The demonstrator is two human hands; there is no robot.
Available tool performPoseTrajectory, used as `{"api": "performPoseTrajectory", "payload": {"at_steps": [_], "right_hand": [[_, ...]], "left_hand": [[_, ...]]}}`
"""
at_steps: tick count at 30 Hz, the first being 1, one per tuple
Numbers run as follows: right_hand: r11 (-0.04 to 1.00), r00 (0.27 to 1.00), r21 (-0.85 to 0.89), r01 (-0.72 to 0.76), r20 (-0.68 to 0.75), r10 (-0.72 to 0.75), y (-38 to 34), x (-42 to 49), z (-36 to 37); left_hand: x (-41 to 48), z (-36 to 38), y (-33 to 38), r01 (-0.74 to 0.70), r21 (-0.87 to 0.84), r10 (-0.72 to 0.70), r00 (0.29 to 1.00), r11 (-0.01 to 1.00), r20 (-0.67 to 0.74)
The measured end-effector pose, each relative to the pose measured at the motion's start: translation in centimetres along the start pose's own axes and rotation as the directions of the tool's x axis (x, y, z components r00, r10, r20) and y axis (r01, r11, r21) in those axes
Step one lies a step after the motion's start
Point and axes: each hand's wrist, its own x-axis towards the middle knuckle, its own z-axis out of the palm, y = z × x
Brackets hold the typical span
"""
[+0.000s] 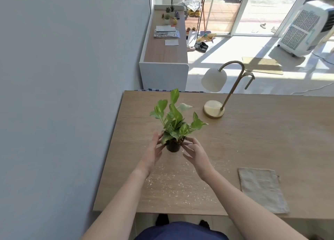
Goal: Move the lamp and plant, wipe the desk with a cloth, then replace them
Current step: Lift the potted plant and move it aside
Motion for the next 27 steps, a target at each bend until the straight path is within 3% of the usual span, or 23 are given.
{"api": "performPoseTrajectory", "payload": {"at_steps": [10, 27], "right_hand": [[0.996, 0.99, -0.042, 0.085, 0.12, -0.079, -5.3, -0.8, -1.1], [0.99, 0.983, -0.087, 0.112, 0.157, -0.098, -10.5, 1.1, -1.9]], "left_hand": [[-0.8, 2.2, 4.3, -0.101, -0.01, 0.101, 0.995, 0.995, 0.01], [0.7, 4.4, 8.7, -0.163, 0.027, 0.162, 0.986, 0.986, 0.03]]}}
